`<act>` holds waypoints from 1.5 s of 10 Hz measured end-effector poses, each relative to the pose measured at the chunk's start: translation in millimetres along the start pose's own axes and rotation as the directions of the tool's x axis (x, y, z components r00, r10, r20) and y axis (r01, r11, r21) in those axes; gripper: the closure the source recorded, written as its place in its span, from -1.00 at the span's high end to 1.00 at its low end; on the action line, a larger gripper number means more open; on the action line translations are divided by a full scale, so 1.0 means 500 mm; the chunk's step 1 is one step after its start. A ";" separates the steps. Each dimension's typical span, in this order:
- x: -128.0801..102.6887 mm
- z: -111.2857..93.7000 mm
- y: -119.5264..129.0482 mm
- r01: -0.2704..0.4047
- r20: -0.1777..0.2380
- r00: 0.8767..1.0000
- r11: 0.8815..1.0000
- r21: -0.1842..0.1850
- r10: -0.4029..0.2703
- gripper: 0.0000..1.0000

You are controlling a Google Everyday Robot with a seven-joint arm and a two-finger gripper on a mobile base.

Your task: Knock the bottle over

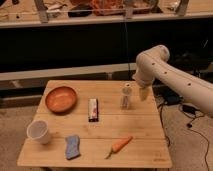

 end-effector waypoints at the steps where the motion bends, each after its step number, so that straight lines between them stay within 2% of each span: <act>1: 0.001 0.002 0.000 0.005 0.002 1.000 1.000 0.000 -0.005 0.60; 15: -0.006 0.044 -0.003 0.098 0.042 0.994 0.995 0.003 -0.098 0.60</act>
